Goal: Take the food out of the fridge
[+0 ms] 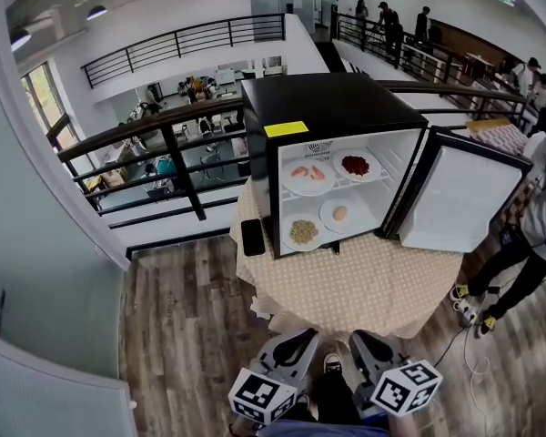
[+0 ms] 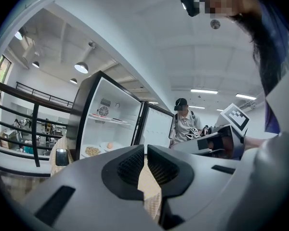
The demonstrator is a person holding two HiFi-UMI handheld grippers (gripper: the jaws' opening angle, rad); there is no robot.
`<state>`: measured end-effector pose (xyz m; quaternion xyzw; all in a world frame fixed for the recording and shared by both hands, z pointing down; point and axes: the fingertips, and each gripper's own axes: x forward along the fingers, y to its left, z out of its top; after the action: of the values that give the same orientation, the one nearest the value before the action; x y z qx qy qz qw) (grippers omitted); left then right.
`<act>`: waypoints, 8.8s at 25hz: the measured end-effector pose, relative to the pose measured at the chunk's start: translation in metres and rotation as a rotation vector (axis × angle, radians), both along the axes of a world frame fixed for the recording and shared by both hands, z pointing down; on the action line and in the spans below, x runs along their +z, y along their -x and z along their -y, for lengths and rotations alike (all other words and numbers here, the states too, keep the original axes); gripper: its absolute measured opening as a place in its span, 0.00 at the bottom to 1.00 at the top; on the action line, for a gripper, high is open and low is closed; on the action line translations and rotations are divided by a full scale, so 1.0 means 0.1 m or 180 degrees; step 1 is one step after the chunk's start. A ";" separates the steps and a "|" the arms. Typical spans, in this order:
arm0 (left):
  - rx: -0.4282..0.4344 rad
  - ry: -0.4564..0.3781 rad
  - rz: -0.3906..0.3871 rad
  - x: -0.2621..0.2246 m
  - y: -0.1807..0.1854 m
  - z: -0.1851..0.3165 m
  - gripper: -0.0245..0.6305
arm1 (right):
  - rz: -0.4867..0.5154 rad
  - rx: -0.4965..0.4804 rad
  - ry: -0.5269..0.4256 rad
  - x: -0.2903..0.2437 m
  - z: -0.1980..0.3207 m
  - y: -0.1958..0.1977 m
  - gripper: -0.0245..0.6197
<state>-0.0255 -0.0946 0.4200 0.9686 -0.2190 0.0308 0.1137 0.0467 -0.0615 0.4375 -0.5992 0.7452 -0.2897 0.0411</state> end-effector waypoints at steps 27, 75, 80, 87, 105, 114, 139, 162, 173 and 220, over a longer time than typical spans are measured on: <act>-0.0374 0.0126 0.0446 0.56 -0.92 1.54 0.06 | 0.0207 -0.0619 0.0518 0.75 1.96 -0.83 0.08; -0.0542 0.1343 0.0604 1.81 -0.90 2.13 0.33 | 0.1649 -0.0418 0.1455 1.99 3.04 -0.91 0.14; -0.0597 0.1476 0.0612 1.94 -0.93 2.33 0.36 | 0.1624 -0.0412 0.1543 2.02 2.89 -1.00 0.11; -0.0861 0.1906 0.0319 2.15 -0.88 2.54 0.37 | 0.1903 -0.0403 0.1600 2.00 2.84 -1.04 0.08; -0.0970 0.2269 0.0066 2.29 -0.97 2.77 0.37 | 0.2051 -0.0463 0.1749 1.98 2.64 -1.11 0.08; -0.0977 0.2048 0.0177 2.18 -1.01 2.56 0.37 | 0.1908 -0.0513 0.1681 1.89 2.47 -1.19 0.08; -0.0873 0.1121 0.0339 1.07 -0.43 1.61 0.37 | 0.2054 -0.0741 0.0971 0.80 1.64 -0.59 0.08; -0.0595 0.0856 0.0269 0.83 0.63 0.32 0.37 | 0.1461 -0.0457 0.0890 0.69 0.26 0.35 0.08; -0.0565 0.0884 0.0127 0.78 0.83 0.11 0.37 | 0.1518 -0.0499 0.0875 0.55 0.06 0.61 0.08; -0.1538 0.0920 0.0182 0.76 -0.05 -2.57 0.37 | 0.1692 -0.1469 0.1029 0.57 -2.36 -0.33 0.09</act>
<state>-0.0203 0.1627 0.4960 0.8608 -0.4400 0.0611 0.2485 0.0793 0.1742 0.4947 -0.3186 0.7685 -0.5502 0.0716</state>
